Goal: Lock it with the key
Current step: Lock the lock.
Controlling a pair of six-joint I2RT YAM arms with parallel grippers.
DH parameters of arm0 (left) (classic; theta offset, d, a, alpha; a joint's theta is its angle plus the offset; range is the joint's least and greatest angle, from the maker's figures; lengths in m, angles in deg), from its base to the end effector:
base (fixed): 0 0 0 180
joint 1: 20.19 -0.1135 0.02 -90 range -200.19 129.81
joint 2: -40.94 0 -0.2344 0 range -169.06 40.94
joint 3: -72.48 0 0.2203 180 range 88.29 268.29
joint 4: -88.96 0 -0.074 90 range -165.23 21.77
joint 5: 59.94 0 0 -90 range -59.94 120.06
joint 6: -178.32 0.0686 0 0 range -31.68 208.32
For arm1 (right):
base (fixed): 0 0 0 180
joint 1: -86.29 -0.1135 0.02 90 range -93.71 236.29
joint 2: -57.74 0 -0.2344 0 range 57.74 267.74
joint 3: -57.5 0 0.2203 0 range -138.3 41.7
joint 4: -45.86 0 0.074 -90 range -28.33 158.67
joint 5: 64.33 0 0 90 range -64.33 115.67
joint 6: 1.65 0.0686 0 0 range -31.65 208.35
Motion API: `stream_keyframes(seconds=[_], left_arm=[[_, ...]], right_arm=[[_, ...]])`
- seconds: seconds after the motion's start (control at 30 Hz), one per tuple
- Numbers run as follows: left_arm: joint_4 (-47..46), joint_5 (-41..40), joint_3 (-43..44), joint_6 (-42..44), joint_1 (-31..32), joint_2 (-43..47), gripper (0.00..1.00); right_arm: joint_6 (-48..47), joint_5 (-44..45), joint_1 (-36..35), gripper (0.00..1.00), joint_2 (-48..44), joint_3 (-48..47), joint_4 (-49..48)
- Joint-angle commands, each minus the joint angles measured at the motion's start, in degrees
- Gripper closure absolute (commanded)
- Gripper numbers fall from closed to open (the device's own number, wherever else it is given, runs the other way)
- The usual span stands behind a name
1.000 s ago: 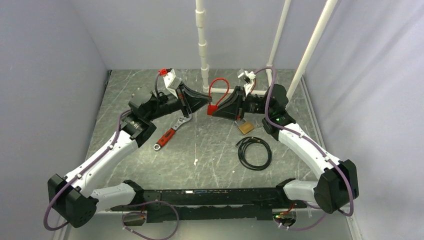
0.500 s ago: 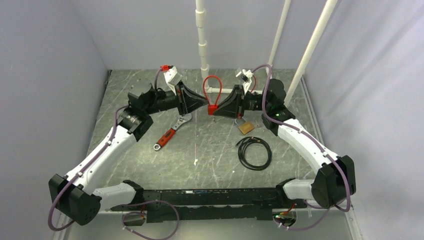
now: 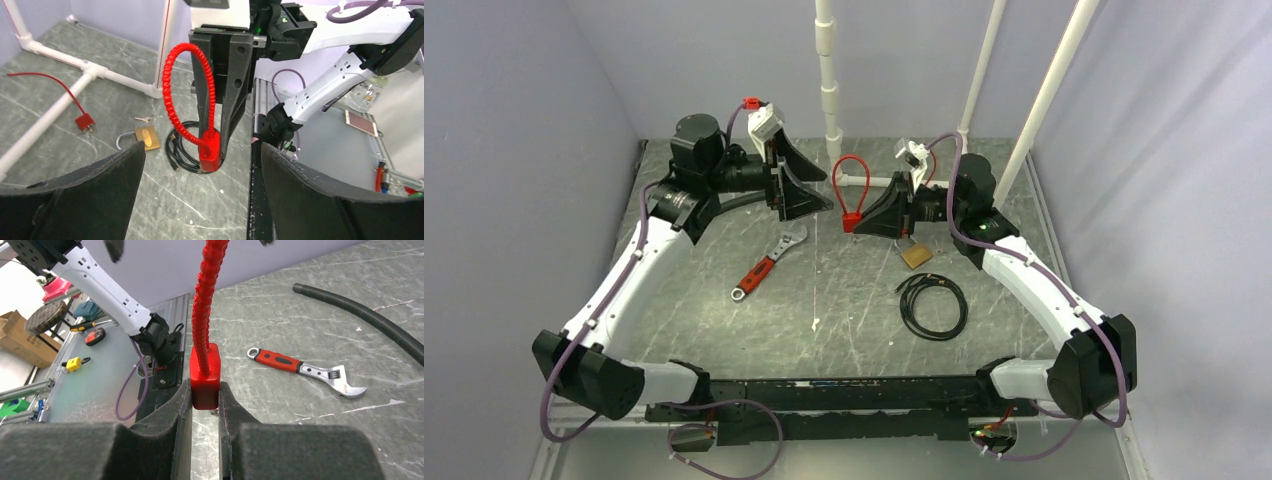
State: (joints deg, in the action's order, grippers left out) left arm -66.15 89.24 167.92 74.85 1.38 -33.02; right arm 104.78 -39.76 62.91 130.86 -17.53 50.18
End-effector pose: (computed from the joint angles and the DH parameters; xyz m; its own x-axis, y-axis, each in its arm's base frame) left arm 0.2287 -0.1537 0.4130 -0.2834 -0.0163 -0.9589 0.9456 0.1620 -0.2822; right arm 0.2272 0.1662 0.3408 -0.3196 -0.0100 -0.9475 -0.9473 0.0249 0.3193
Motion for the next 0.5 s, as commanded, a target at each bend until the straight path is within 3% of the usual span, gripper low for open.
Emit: stream_keyframes(seconds=[0.0,0.27,0.47], left_arm=[[-2.90,2.04,-1.70,-4.45,0.75,-1.71,0.10],[-7.22,-1.53,-4.39,-8.16,6.21,-2.87,0.13],[-8.19,-0.44,-4.05,-9.63,7.06,-4.23,0.45]], right_arm=[[-1.41,-2.58,-0.97,1.00,-0.61,-3.42,-1.80],[-0.61,-3.09,-2.86,1.00,-0.11,-3.80,-2.49],[1.89,-2.90,-3.16,1.00,0.24,-3.80,-3.83]])
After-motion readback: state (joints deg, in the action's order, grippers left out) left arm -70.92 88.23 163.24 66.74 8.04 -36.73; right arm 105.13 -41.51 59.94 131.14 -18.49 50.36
